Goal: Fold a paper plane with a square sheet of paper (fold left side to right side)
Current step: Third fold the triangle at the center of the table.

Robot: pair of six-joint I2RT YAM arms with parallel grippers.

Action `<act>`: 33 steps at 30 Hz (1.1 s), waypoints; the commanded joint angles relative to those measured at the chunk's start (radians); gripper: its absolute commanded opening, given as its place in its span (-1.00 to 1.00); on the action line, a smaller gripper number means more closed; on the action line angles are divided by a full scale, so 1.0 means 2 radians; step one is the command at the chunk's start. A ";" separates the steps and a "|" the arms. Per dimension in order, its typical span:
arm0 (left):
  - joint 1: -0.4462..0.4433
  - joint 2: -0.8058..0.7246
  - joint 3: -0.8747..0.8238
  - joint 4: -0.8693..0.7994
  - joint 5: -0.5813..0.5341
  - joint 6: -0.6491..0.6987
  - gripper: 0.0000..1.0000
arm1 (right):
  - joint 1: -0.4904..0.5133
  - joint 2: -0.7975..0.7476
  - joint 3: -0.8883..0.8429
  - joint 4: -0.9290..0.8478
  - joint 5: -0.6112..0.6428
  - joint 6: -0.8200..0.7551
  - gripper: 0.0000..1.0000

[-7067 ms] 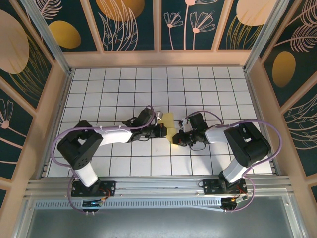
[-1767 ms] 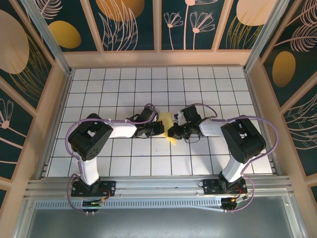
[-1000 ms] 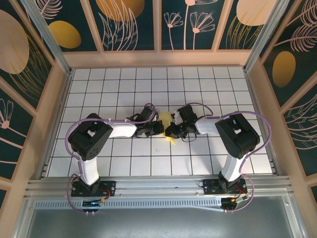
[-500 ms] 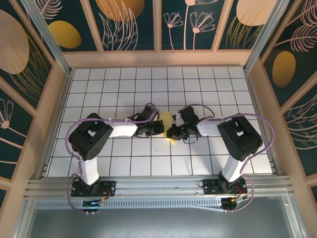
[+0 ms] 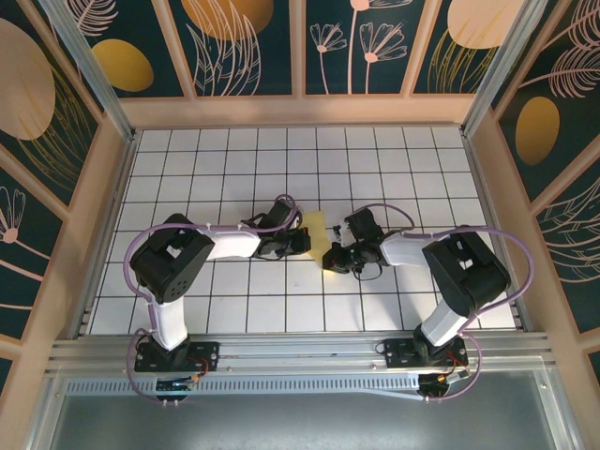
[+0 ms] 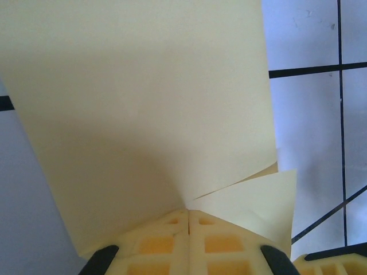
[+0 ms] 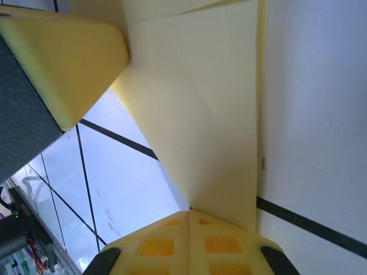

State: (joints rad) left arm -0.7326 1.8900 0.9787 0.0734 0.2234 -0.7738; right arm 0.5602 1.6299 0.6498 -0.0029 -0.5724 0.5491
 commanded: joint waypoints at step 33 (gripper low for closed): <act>0.046 -0.085 0.045 -0.031 0.000 0.004 -0.28 | -0.123 -0.090 0.004 0.063 -0.046 -0.149 -0.05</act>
State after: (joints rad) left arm -0.6758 1.7557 1.1072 0.0257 0.2340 -0.7639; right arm 0.3157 1.4204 0.6483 -0.0029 -0.6201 0.3210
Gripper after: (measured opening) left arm 0.356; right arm 0.466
